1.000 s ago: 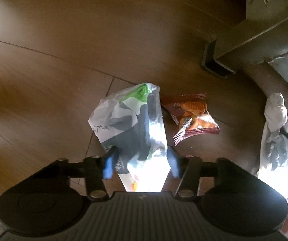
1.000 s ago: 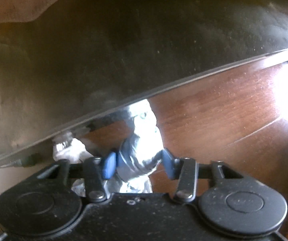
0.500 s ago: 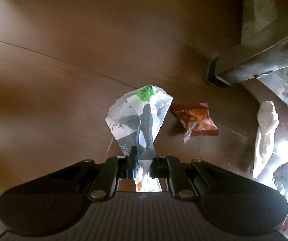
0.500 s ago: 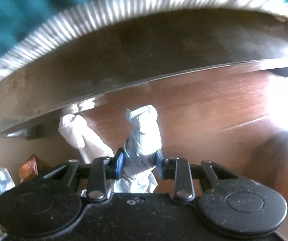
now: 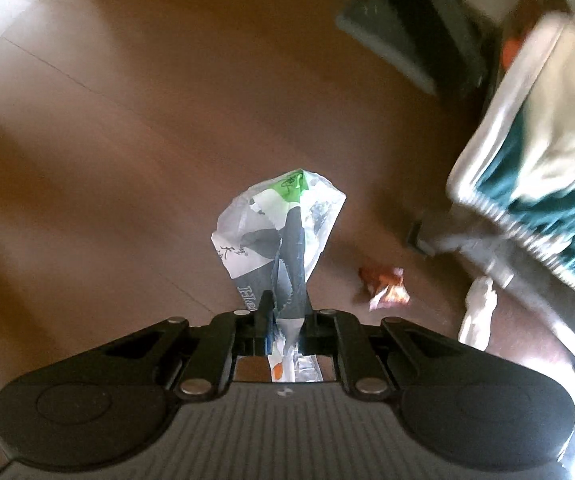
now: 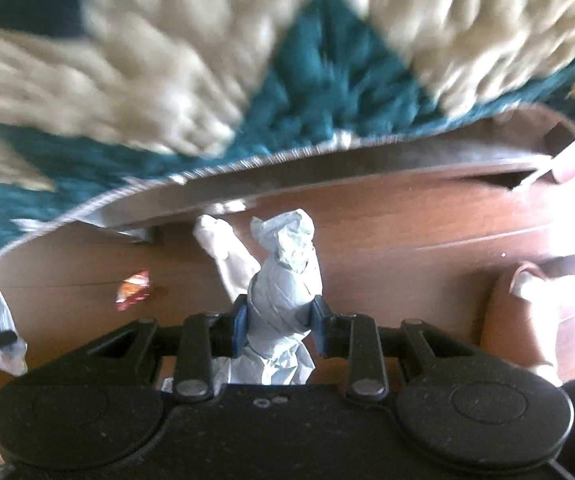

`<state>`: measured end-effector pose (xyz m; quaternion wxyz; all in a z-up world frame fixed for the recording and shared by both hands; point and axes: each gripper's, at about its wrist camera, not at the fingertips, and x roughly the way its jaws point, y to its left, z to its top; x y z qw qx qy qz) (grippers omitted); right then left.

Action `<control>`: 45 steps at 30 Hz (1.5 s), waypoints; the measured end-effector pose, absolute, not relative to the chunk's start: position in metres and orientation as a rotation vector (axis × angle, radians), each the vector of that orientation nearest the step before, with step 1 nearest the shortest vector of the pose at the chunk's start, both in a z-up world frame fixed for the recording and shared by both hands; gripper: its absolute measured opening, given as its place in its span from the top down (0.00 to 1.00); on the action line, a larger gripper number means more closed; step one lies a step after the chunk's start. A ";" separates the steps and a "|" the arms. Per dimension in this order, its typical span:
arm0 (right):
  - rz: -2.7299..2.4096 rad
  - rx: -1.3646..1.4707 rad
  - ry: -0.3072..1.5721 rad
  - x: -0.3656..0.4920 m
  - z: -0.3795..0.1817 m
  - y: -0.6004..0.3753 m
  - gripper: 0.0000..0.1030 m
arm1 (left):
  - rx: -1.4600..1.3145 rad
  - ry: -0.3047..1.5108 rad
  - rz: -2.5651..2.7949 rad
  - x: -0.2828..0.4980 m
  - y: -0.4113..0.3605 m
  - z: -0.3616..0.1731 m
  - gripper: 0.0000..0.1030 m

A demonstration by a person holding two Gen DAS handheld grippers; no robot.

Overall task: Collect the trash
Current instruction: 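Lift the plastic bag and tissue and carry both toward the teal bin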

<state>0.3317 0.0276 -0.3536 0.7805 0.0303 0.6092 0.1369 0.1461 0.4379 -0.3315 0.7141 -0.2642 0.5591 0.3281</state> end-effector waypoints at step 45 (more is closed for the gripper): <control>0.221 0.061 0.452 0.150 0.133 -0.339 0.72 | -0.011 0.658 -0.186 0.216 -0.094 0.145 0.90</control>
